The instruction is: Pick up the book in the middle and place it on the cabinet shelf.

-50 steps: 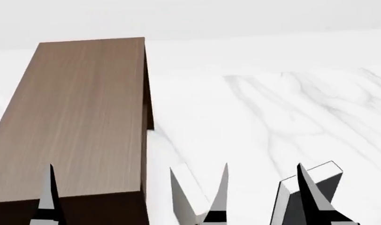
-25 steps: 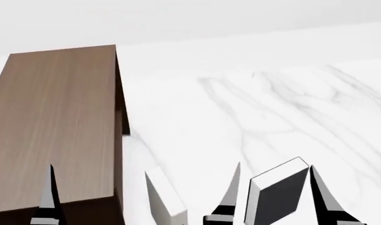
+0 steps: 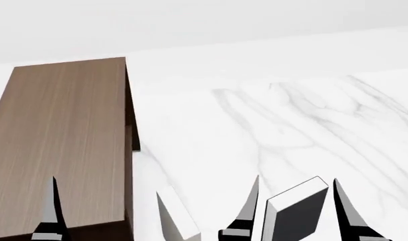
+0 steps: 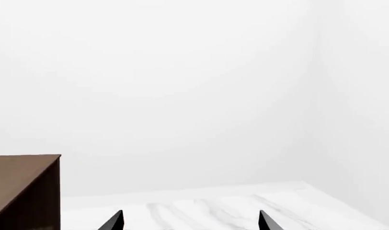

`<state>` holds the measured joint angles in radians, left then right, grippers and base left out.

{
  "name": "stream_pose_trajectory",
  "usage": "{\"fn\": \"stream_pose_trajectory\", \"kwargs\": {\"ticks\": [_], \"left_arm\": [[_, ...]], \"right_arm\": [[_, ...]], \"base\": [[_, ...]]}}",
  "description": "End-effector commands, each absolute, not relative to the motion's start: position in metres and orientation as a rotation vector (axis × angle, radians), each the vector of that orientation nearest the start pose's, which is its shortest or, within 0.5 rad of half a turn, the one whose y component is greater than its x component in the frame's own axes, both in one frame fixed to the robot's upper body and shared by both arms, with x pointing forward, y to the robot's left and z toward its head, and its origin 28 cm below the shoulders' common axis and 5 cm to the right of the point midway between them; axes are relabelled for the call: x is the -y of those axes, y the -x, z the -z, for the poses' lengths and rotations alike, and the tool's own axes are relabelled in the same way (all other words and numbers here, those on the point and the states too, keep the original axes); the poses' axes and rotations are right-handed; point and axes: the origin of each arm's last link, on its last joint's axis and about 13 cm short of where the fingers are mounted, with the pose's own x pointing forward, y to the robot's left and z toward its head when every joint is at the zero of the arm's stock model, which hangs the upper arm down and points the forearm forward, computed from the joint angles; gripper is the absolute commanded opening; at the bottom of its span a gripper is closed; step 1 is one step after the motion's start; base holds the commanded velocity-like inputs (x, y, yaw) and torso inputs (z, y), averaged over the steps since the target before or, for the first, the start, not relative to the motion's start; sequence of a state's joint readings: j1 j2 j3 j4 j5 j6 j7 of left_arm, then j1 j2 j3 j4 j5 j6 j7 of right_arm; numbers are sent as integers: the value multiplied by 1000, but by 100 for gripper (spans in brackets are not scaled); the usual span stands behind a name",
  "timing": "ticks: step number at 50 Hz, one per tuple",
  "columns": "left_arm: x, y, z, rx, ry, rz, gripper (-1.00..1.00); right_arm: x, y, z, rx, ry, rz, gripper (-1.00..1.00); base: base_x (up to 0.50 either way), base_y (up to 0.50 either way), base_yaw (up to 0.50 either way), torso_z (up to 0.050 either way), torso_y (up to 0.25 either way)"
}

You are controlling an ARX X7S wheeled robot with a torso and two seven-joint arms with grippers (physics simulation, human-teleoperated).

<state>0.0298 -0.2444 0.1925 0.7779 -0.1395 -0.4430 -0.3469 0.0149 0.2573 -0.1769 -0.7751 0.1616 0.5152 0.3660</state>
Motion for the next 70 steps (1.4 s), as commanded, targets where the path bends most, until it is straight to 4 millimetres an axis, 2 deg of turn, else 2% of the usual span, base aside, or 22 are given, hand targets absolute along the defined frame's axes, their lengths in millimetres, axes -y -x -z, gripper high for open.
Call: {"fn": "stream_pose_trajectory", "kwargs": {"ticks": [1,31,52,57,58,61,63,64,65,68,70], "left_arm": [[-201,-174,-132,273,-27,-36,100],[-200,-173,-134,285,-38,-26,100],[-201,-169,-142,309,-15,-22,100],[-203,-168,-141,305,-3,-26,100],[-202,-167,-141,304,-6,-23,100],[-202,-168,-141,300,-5,-20,100],[-202,-168,-141,300,-5,-19,100],[-201,-168,-141,296,-6,-19,100],[-202,-168,-141,295,-6,-19,100],[-202,-168,-141,295,-5,-21,100],[-202,-169,-141,294,-4,-23,100]], "right_arm": [[96,-183,-134,246,56,68,100],[95,-183,-132,237,55,59,100],[94,-185,-135,225,33,56,100],[96,-196,-155,215,31,86,100],[97,-208,-169,205,42,114,100],[96,-223,-191,218,42,164,100],[96,-229,-198,207,59,186,100],[95,-252,-213,175,73,259,100],[94,-262,-218,151,72,273,100],[88,-284,-238,164,-3,173,100],[86,-297,-248,139,-2,189,100]], "base": [[0,0,0,50,0],[0,0,0,47,-139],[0,0,0,0,0],[0,0,0,0,0],[0,0,0,0,0],[0,0,0,0,0],[0,0,0,0,0],[0,0,0,0,0],[0,0,0,0,0],[0,0,0,0,0],[0,0,0,0,0]]}}
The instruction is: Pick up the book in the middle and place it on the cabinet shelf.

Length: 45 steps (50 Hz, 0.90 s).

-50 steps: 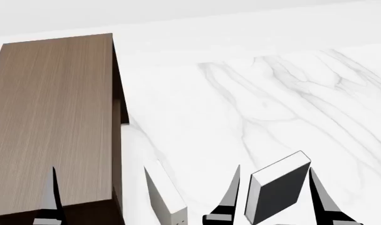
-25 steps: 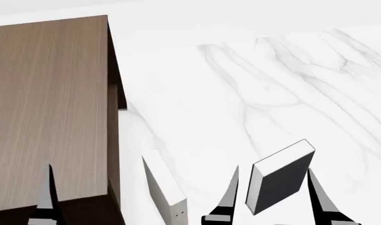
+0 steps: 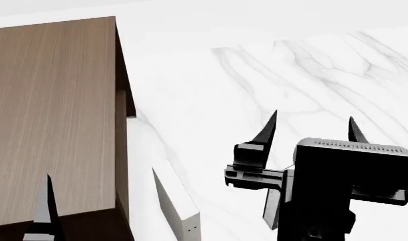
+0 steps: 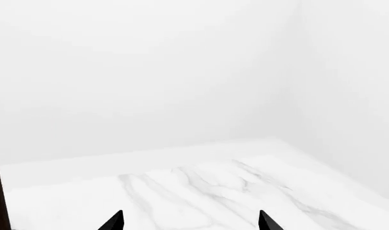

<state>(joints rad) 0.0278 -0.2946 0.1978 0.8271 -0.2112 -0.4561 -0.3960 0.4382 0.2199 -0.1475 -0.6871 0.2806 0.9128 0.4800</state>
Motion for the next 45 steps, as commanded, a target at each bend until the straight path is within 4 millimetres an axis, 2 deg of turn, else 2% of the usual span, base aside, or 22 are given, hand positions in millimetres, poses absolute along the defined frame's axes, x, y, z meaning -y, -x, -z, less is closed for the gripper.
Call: {"fn": "stream_pose_trajectory", "kwargs": {"ticks": [1,5,8,11,12,14,15,17,18,19,22,25,30,32,35,39,45], "left_arm": [[-203,-169,-141,294,-3,-23,100],[-203,-170,-141,293,1,-25,100],[-203,-170,-141,294,1,-28,100],[-203,-170,-141,294,1,-28,100],[-204,-171,-141,293,6,-25,100],[-204,-171,-141,293,6,-26,100],[-204,-171,-140,292,7,-25,100],[-203,-171,-140,292,6,-24,100],[-204,-171,-140,292,7,-24,100],[-204,-171,-140,291,10,-24,100],[-205,-171,-140,289,12,-27,100],[-204,-171,-139,289,12,-26,100],[-204,-171,-138,287,12,-22,100],[-204,-171,-139,290,11,-23,100],[-205,-171,-138,288,13,-24,100],[-205,-171,-138,288,13,-25,100],[-204,-170,-138,287,11,-24,100]], "right_arm": [[84,-302,-254,141,-19,168,100],[82,-336,-273,70,-37,208,100],[87,-362,-273,65,116,295,100],[87,-362,-273,65,116,295,100],[88,-377,-300,124,106,334,100],[94,-399,-278,-46,78,367,100],[96,-408,-277,-106,18,381,100],[96,-412,-277,-109,19,378,100],[99,-417,-280,-99,104,433,100],[100,-422,-283,-122,58,451,100],[101,-428,-282,-169,1,484,100],[100,-432,-280,-172,60,537,100],[91,-431,-279,-279,-51,623,100],[89,-429,-274,-363,-112,655,100],[88,-426,-268,-499,-153,803,100],[84,-426,-269,-495,-183,767,100],[82,-426,-270,-566,-222,893,100]], "base": [[0,0,0,0,0],[0,0,0,0,0],[0,0,0,0,0],[0,0,0,0,0],[0,0,0,0,0],[0,0,0,0,0],[0,0,0,0,0],[0,0,0,0,0],[0,0,0,0,0],[0,0,0,0,0],[0,0,0,0,0],[0,0,0,0,0],[0,0,0,0,0],[0,0,0,0,0],[0,0,0,0,0],[0,0,0,0,0],[0,0,0,0,0]]}}
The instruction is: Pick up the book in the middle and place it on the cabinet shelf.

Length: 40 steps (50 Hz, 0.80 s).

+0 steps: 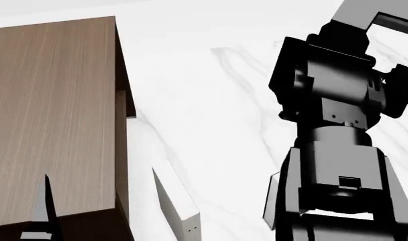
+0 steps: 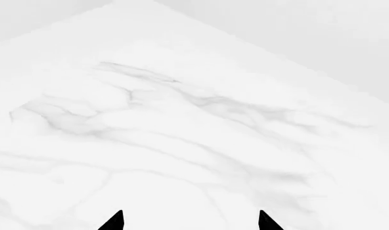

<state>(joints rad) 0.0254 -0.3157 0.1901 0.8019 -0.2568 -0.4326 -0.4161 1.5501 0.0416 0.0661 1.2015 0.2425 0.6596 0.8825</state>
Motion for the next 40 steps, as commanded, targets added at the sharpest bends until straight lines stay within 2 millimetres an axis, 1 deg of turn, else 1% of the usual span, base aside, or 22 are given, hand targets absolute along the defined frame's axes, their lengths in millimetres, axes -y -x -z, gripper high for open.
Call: {"fn": "stream_pose_trajectory", "kwargs": {"ticks": [1,2,5,7,9,15,19,21,23,25,26,28,33,40], "left_arm": [[-204,-171,-138,288,10,-23,100],[-204,-171,-138,286,11,-23,100],[-204,-171,-139,288,12,-23,100],[-205,-170,-139,289,13,-26,100],[-205,-170,-139,289,14,-27,100],[-205,-169,-141,292,16,-25,100],[-205,-170,-141,290,15,-27,100],[-205,-170,-140,289,14,-27,100],[-204,-170,-140,289,15,-26,100],[-204,-170,-140,290,14,-26,100],[-205,-170,-141,291,16,-27,100],[-206,-171,-140,292,17,-31,100],[-206,-170,-141,295,19,-34,100],[-206,-170,-141,293,19,-34,100]], "right_arm": [[81,-426,-270,-586,-252,897,100],[80,-425,-268,-623,-271,913,100],[79,-425,-268,-638,-266,945,100],[78,-425,-265,-687,-294,979,100],[76,-426,-262,-707,-333,984,100],[73,-424,-258,-759,-332,984,100],[69,-424,-256,-800,-422,911,100],[65,-423,-255,-838,-442,883,100],[62,-423,-255,-841,-455,883,100],[60,-422,-257,-831,-440,861,100],[58,-422,-257,-835,-459,825,100],[56,-421,-257,-842,-450,833,100],[52,-420,-254,-862,-478,775,100],[48,-419,-256,-846,-470,721,100]], "base": [[0,0,0,0,0],[0,0,0,0,0],[0,0,0,0,0],[0,0,0,0,0],[0,0,0,0,0],[0,0,0,0,0],[0,0,0,0,0],[0,0,0,0,0],[0,0,0,0,0],[0,0,0,0,0],[0,0,0,0,0],[0,0,0,0,0],[0,0,0,0,0],[0,0,0,0,0]]}}
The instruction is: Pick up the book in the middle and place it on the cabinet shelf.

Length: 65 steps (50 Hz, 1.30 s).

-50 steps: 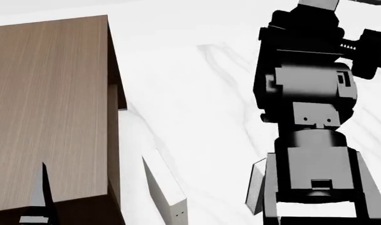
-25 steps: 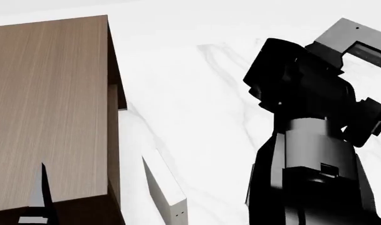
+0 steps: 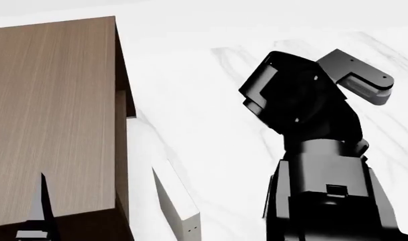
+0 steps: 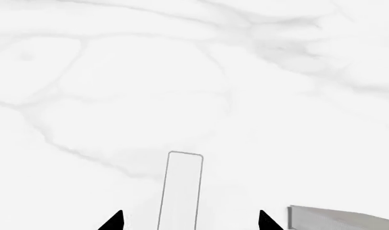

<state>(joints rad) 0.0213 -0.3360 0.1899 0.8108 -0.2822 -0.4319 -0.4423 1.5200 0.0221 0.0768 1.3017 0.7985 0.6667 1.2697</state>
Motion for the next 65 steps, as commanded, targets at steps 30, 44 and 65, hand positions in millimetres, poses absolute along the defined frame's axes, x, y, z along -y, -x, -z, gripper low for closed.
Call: {"fn": "stream_pose_trajectory", "kwargs": {"ticks": [30,44,65], "left_arm": [[-207,-170,-140,293,20,-39,100],[-208,-170,-141,294,20,-42,100],[-209,-170,-141,298,20,-47,100]], "right_arm": [[60,-420,-230,-860,-530,700,100],[65,-419,-220,-857,-522,710,100],[66,-417,-204,-836,-509,655,100]], "base": [[0,0,0,0,0],[0,0,0,0,0],[0,0,0,0,0]]}}
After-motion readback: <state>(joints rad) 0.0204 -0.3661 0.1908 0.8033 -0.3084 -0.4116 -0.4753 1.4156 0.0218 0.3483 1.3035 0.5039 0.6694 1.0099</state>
